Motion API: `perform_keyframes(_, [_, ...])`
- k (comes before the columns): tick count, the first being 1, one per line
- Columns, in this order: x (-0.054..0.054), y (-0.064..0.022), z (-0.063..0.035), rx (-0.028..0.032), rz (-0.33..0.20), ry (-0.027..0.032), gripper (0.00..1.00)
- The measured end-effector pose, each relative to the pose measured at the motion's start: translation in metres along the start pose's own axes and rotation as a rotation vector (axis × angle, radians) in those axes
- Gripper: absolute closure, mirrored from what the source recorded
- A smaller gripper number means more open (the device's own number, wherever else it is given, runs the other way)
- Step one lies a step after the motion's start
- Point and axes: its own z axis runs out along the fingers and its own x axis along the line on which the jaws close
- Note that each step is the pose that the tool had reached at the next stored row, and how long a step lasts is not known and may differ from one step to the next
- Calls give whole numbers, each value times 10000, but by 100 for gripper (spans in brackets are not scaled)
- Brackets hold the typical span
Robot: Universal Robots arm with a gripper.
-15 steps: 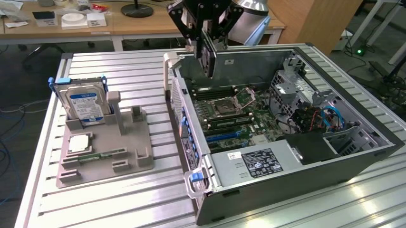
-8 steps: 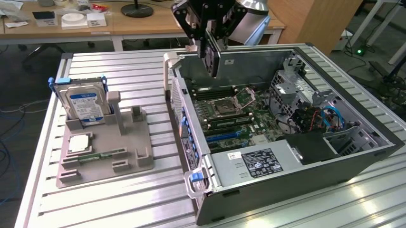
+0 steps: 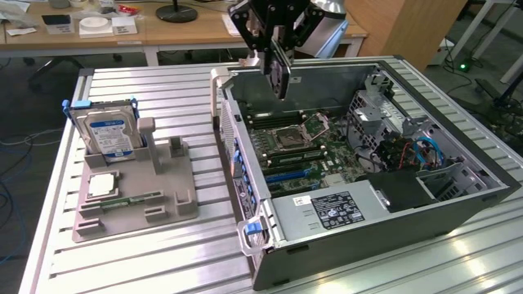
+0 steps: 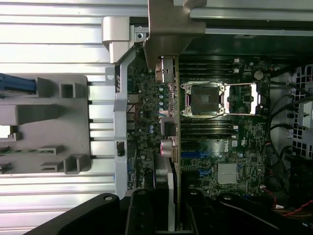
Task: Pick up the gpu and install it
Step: 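Pick up the gpu and move the gpu toward the slot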
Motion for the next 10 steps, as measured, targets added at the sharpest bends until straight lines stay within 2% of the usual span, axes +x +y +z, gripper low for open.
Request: perform_keyframes(10, [-111, 3, 8, 0, 0, 0, 72])
